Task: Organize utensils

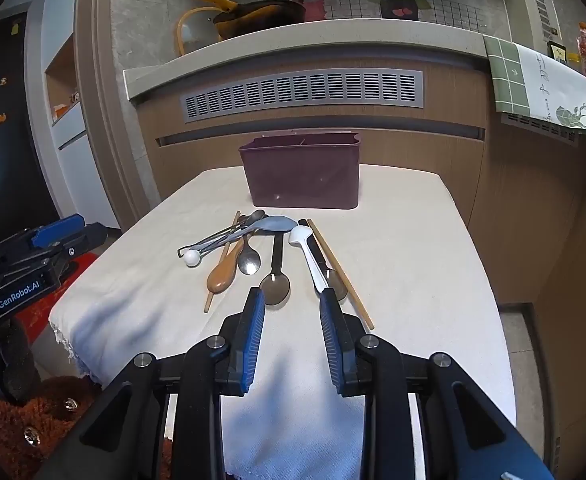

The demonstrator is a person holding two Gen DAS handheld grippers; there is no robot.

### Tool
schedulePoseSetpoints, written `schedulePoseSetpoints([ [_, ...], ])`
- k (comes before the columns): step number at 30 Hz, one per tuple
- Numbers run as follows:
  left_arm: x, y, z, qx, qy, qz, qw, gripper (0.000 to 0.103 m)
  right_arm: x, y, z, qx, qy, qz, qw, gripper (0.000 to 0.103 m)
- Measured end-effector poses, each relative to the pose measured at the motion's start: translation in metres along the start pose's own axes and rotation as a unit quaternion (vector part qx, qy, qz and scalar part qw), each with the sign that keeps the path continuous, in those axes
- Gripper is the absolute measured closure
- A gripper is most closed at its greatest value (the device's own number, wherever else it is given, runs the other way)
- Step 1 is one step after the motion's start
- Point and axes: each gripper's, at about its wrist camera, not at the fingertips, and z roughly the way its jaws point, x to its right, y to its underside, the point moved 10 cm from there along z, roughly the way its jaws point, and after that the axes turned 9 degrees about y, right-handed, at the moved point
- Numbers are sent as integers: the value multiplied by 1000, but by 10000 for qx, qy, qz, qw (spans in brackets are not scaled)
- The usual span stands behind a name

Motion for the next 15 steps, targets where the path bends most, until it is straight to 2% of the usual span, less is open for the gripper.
schedulePoseSetpoints([
  [15, -3, 4, -2, 30, -9, -183, 9998, 53, 0, -2, -7, -67, -20, 21, 10000, 76],
])
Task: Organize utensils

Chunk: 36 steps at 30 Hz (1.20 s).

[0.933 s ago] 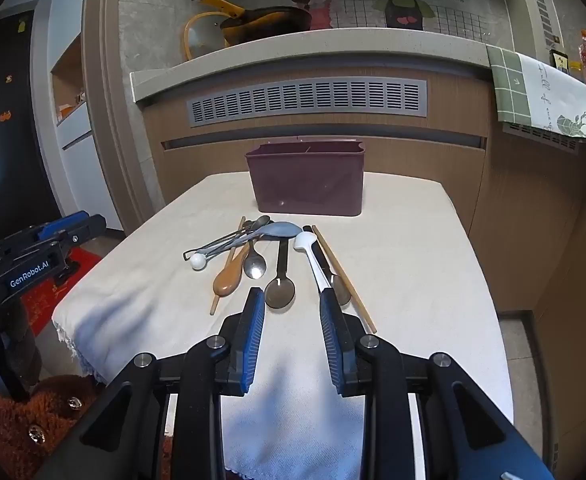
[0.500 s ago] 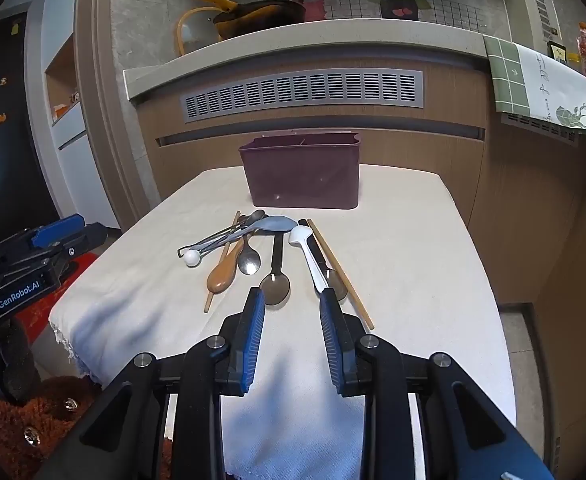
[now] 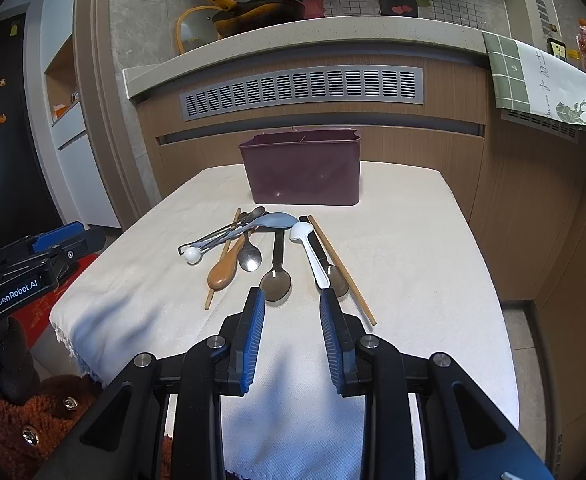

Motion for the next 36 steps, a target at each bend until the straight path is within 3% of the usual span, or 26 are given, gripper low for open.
schedulePoseSetpoints([
  [36, 2, 0, -4, 16, 96, -12, 10000, 54, -2, 3, 1, -47, -16, -24, 10000, 76],
])
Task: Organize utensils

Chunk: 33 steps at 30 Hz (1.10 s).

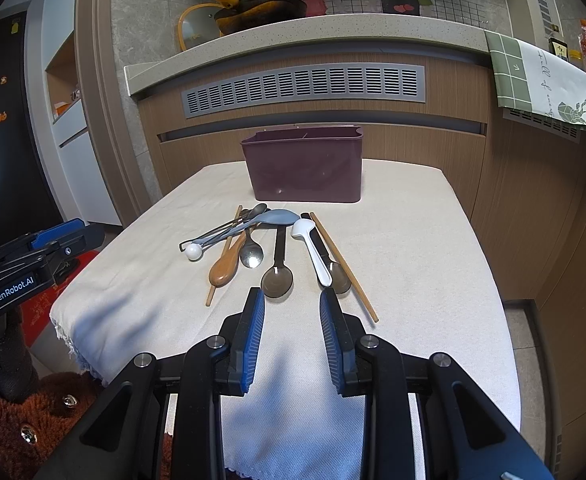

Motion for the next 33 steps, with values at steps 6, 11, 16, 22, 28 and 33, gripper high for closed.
schedulePoseSetpoints([
  [6, 0, 0, 0, -11, 5, 2, 10000, 54, 0, 0, 0, -5, -5, 3, 10000, 76],
  [11, 0, 0, 0, -16, 8, -7, 10000, 54, -1, 1, -1, 1, 1, -1, 10000, 76],
  [16, -2, 0, 0, -32, -31, -60, 10000, 54, 0, 0, -1, -3, -3, 7, 10000, 76],
  [22, -9, 1, 2, -75, -54, -170, 9998, 54, 1, 0, -1, -13, -6, 17, 10000, 76],
  [28, -8, 0, 2, -83, -2, -129, 9999, 54, 0, 1, -1, -15, -10, 19, 10000, 76],
  [33, -8, -4, 9, -207, 171, -129, 9996, 54, 2, 0, 1, -30, 0, 12, 10000, 76],
])
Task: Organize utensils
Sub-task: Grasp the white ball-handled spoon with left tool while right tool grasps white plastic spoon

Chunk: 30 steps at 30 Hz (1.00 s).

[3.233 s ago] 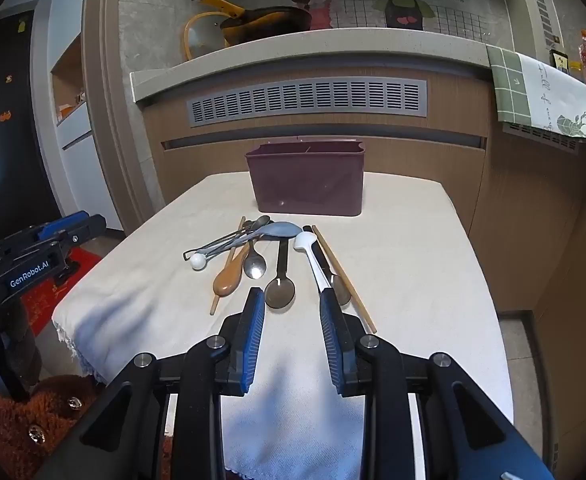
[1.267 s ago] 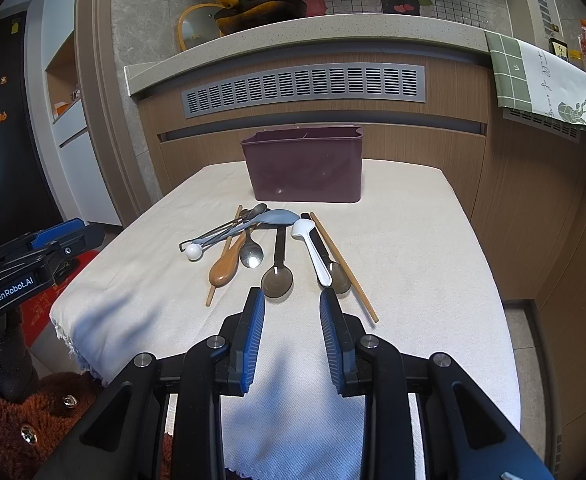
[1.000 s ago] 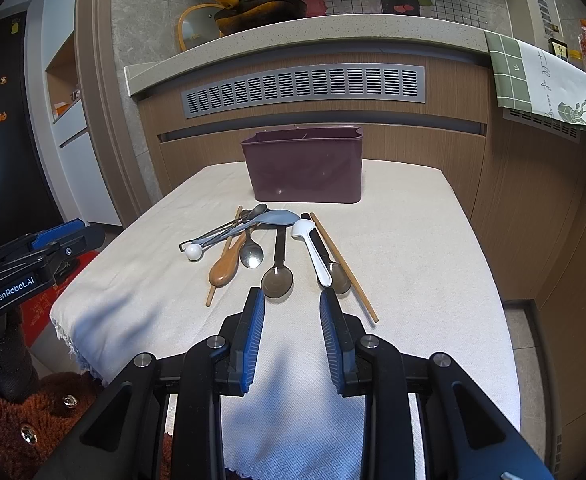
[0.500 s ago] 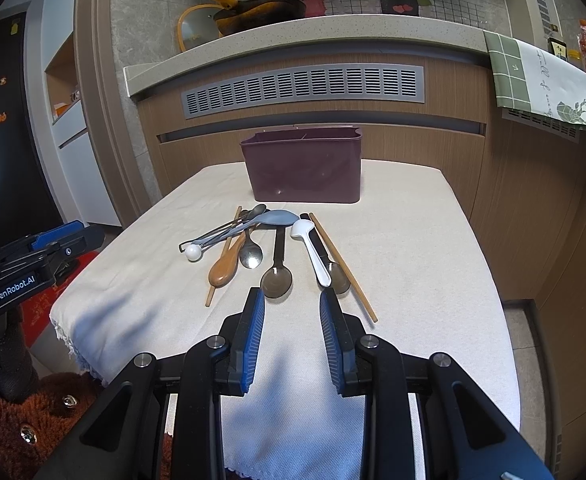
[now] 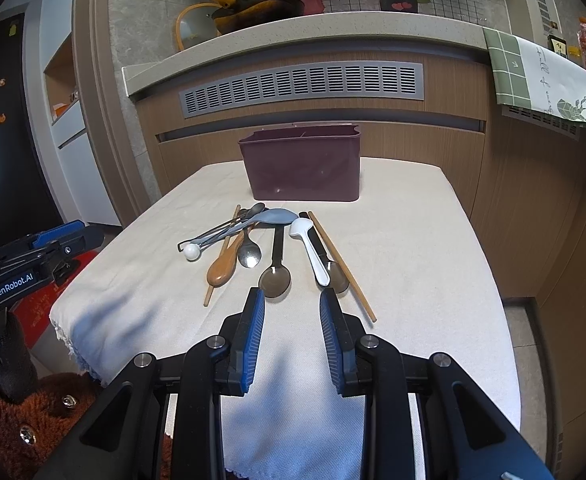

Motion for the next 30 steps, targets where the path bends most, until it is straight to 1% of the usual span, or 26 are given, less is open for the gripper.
schedulePoseSetpoints([
  [2, 1, -4, 7, -36, 165, -36, 9999, 54, 2, -5, 2, 53, 78, -70, 9999, 76],
  [4, 1, -12, 13, 97, 239, 3, 9997, 54, 6, -12, 6, 92, 141, -143, 9998, 76],
  [6, 4, -23, 19, 275, 296, 175, 9990, 54, 11, -20, 12, 104, 218, -205, 9995, 76],
  [8, 8, -31, 29, 335, 328, 349, 9983, 53, 16, -27, 20, 80, 241, -219, 9994, 76],
  [9, 10, -35, 39, 305, 379, 443, 9978, 53, 18, -28, 23, 61, 234, -212, 9995, 76],
  [10, 12, -37, 48, 230, 448, 476, 9976, 53, 20, -31, 28, 27, 241, -194, 9995, 76],
  [11, 14, -37, 61, 75, 573, 495, 9971, 53, 23, -33, 33, -2, 260, -175, 9995, 76],
  [13, 14, -32, 86, -302, 790, 487, 9952, 53, 28, -34, 40, -63, 275, -145, 9995, 76],
  [15, 7, -24, 109, -719, 902, 429, 9924, 53, 32, -33, 47, -146, 279, -118, 9994, 76],
  [17, -5, -14, 121, -961, 810, 392, 9913, 53, 34, -29, 56, -266, 267, -88, 9993, 76],
  [21, -28, 6, 132, -1115, 527, 242, 9921, 53, 37, -22, 71, -442, 212, -47, 9988, 76],
  [27, -35, 27, 150, -1313, 326, 181, 9906, 53, 33, -15, 97, -785, -3, 160, 9968, 76],
  [30, -37, 28, 154, -1386, 306, 98, 9898, 53, 29, -14, 97, -782, -31, 124, 9969, 76],
])
